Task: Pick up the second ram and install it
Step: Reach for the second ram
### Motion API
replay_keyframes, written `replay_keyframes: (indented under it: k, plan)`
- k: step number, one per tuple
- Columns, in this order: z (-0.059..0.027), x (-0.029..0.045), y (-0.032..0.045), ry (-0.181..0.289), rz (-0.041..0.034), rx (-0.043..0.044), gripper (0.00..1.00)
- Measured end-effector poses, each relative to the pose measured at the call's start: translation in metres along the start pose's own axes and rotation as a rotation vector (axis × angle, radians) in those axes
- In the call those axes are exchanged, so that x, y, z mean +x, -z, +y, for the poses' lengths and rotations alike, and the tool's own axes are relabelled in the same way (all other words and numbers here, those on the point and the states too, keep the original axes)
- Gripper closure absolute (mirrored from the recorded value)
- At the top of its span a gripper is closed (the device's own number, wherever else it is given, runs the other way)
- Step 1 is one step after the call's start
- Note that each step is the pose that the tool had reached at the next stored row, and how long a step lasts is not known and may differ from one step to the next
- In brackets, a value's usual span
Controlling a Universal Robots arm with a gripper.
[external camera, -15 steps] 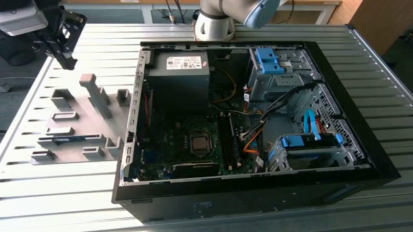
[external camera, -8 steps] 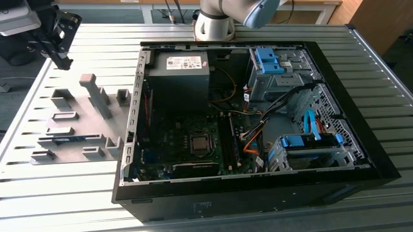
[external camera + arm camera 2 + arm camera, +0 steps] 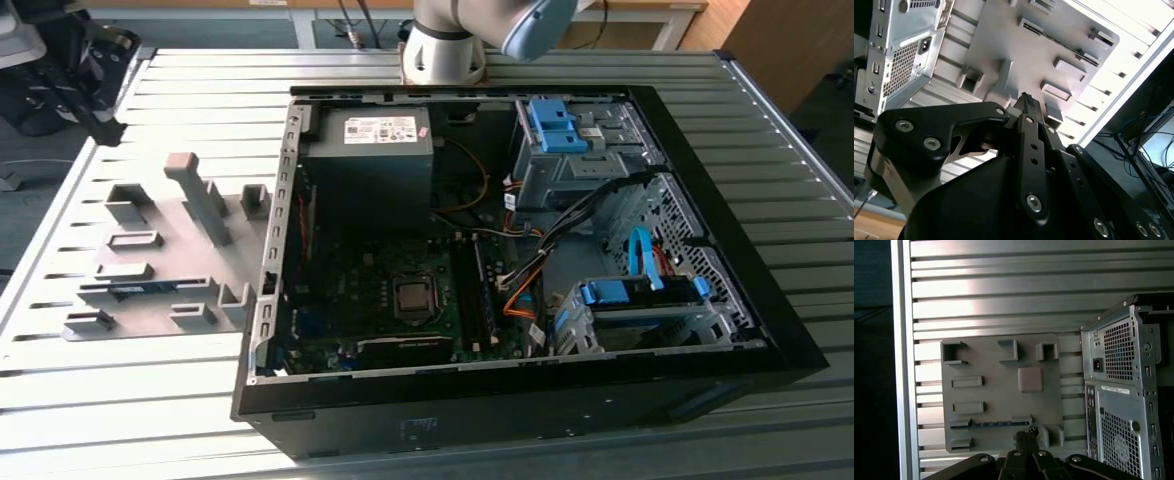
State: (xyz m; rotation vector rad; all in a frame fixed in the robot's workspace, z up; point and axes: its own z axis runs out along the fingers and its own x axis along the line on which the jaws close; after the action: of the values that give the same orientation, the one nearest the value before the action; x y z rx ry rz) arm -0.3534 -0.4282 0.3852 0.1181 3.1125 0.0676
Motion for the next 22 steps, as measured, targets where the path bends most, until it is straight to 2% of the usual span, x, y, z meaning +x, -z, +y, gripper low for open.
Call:
replay_keyframes:
  k: [3, 5, 13, 20, 22]
  plan:
    - [-0.0008, 0.0095, 0.0000, 0.000, -0.0001, 0.0000, 0.89]
    - [-0.0010, 0.0128, 0.0001, 0.000, 0.0000, 0.0000, 0.89]
    - [-0.0014, 0.0156, 0.0001, 0.000, -0.0001, 0.0000, 0.89]
    - [-0.0058, 0.0360, 0.0008, 0.000, 0.0001, 0.0000, 0.89]
    - [-0.0065, 0.0394, 0.0009, 0.000, 0.0000, 0.0000, 0.89]
